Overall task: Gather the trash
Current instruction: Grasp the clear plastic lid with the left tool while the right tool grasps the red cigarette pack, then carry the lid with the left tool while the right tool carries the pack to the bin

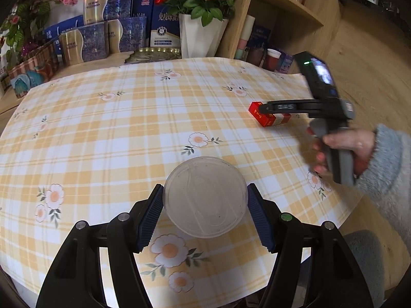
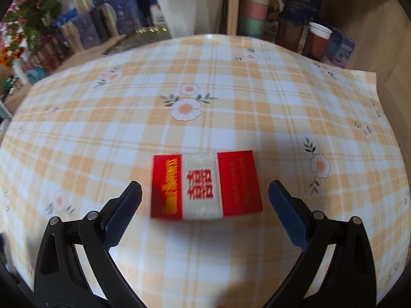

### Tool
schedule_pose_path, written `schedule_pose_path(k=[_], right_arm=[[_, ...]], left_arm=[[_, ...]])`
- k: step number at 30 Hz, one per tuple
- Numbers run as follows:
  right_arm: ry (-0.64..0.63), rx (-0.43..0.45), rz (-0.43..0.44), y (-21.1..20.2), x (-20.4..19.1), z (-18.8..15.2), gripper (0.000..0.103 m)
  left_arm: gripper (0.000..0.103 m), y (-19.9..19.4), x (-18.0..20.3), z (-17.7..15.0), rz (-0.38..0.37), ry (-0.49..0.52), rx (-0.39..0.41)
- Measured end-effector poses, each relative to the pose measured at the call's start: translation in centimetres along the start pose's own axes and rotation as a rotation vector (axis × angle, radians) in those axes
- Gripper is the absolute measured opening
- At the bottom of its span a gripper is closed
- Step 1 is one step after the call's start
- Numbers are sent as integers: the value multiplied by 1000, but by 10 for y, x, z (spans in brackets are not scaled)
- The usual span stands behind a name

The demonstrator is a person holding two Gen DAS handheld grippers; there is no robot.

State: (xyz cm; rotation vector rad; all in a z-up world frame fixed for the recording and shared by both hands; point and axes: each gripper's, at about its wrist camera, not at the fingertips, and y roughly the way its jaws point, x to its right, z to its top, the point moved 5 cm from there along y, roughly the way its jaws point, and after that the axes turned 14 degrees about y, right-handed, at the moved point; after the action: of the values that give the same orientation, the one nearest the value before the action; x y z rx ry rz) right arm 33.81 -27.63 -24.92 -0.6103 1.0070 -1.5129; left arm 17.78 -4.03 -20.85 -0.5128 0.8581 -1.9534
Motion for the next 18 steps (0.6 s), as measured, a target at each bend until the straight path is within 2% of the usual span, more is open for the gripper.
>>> schedule_pose_path(k=[3, 4, 5, 7, 12, 18], right_arm=[[21, -45, -34, 15, 1, 0, 96], [26, -58, -35, 17, 2, -1, 89], [25, -68, -24, 16, 1, -3, 89], [24, -54, -30, 7, 2, -7, 89], [-19, 22, 58, -45, -6, -23, 88], [4, 110, 170, -124, 3, -66, 88]], left_arm=[[64, -6, -2, -3, -18, -4, 12], [64, -8, -1, -3, -22, -1, 13], [64, -10, 0, -4, -25, 1, 14], [64, -14, 2, -5, -36, 1, 18], [64, -32, 12, -6, -64, 31, 45], [64, -57, 35, -15, -97, 80, 58]])
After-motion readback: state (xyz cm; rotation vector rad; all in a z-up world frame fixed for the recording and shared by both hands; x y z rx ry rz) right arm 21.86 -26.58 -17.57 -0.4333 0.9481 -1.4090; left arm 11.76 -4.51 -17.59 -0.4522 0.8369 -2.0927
